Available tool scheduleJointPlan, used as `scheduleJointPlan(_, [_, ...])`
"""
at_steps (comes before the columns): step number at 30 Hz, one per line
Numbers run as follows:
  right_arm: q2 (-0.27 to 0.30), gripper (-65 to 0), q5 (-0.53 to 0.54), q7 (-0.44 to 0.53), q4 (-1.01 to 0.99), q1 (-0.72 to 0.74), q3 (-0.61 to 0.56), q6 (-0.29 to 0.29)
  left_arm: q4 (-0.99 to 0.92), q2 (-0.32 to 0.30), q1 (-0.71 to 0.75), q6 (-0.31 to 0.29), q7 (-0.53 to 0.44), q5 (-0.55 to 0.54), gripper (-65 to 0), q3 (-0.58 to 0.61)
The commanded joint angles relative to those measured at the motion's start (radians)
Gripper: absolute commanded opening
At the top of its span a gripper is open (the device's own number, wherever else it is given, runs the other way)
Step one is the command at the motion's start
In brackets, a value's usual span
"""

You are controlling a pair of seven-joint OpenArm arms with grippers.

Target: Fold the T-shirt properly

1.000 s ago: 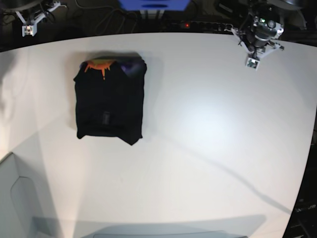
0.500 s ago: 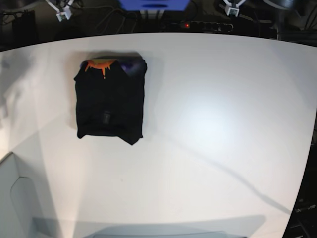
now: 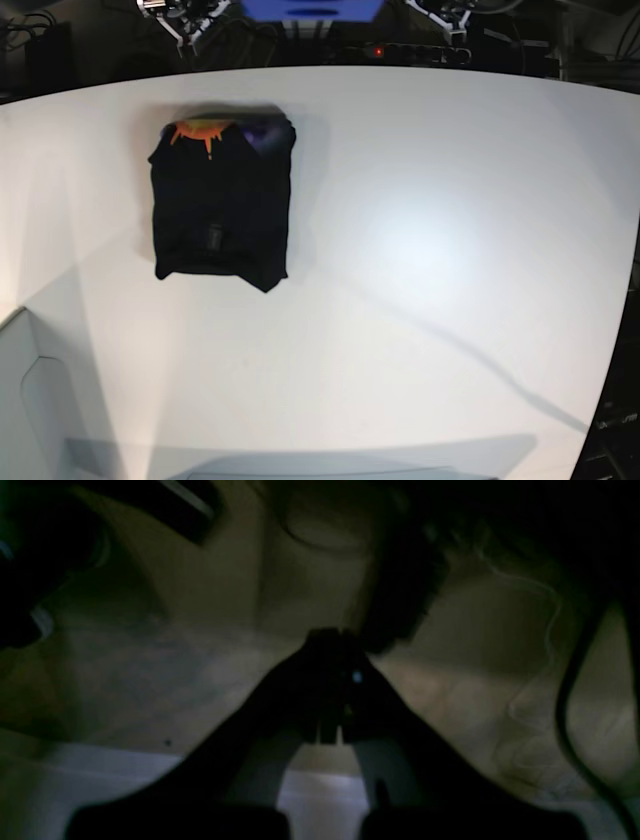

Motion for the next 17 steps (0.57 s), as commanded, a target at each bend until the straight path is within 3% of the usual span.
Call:
scheduleJointPlan(1, [0.000,-65.0,0.004,0.040,-0.033,0.002,-0.016,-0.038,-0.006,0.004,-0.018,0.006,-0.001,0.002,-65.0,0.030])
scheduleJointPlan(5, [-0.036,-65.0,0.004,0.154,-0.136,0.059,-0.071,-0.244,-0.006,0.013,-0.065,0.043,-0.001,-0.004,-65.0,0.119])
scheduleJointPlan(10, [-0.089,-65.0,0.005,0.198,-0.197,0.108,-0.083,-0.457,-0.019,0.031,-0.111,0.065,0.000,-0.001,-65.0,0.150])
scheduleJointPlan(13, [-0.111,-65.0,0.005,0.198,-0.197,0.116,-0.082,-0.526,-0.018,0.033,-0.119,0.065,0.025,-0.003,-65.0,0.150])
scheduleJointPlan(17, [-0.119,-65.0,0.005,0.187,-0.203,0.139,-0.082,-0.546,-0.018,0.033,-0.134,0.065,0.033,0.001,-65.0,0.150])
